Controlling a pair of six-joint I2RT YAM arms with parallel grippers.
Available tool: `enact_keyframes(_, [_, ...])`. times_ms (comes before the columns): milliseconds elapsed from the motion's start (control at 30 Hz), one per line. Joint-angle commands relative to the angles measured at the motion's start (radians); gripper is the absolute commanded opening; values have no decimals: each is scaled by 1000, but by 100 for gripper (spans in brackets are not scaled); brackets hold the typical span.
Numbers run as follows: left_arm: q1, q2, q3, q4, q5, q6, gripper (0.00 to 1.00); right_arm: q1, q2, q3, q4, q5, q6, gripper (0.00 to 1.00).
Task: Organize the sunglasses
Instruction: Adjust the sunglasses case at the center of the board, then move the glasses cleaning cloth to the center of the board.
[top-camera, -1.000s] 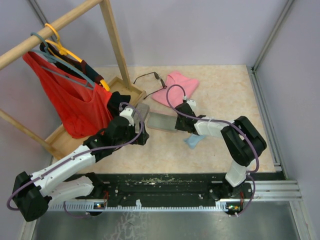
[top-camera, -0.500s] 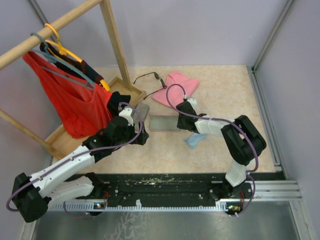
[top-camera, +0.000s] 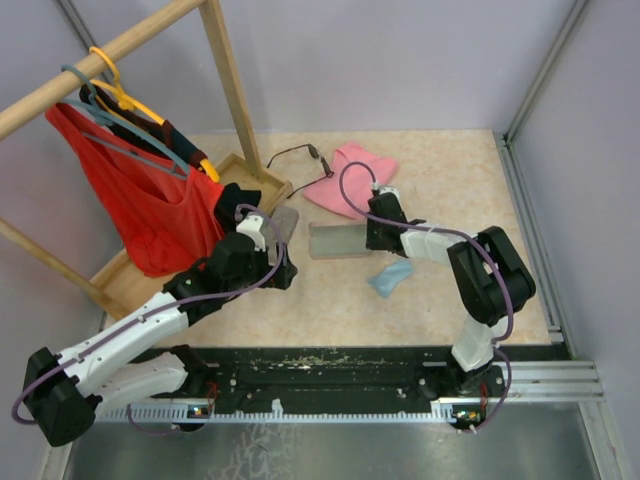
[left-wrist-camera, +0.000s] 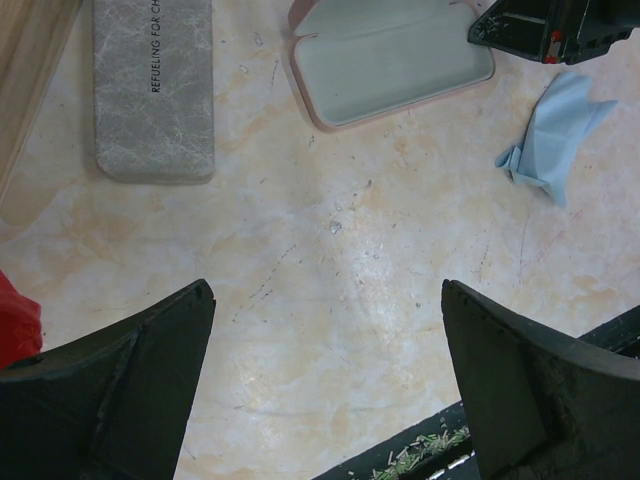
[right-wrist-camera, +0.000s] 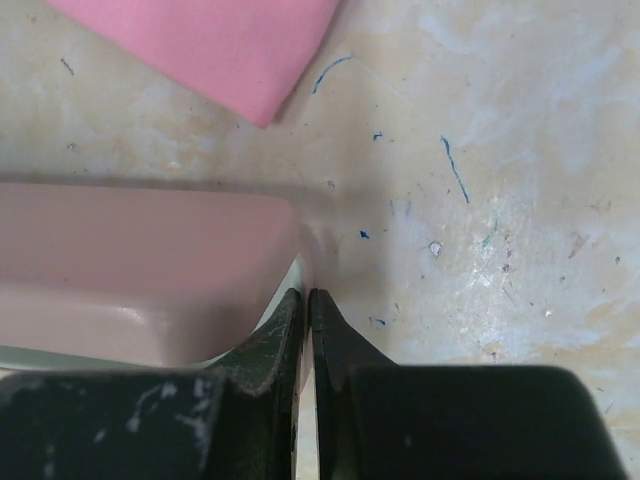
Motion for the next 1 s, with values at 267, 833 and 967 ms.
enact_keyframes(267, [6,-35,22,-14,-28,6,100,-12,-76,41,1,-20,-51,45])
enact_keyframes(833, [13,-19,90,-124,-108,-210,100,-30,-511,-127,-240,88,132,61])
enact_keyframes(967, [16,-36,77,-124,-32,-229,100,-30,-566,-180,-295,73,209,62])
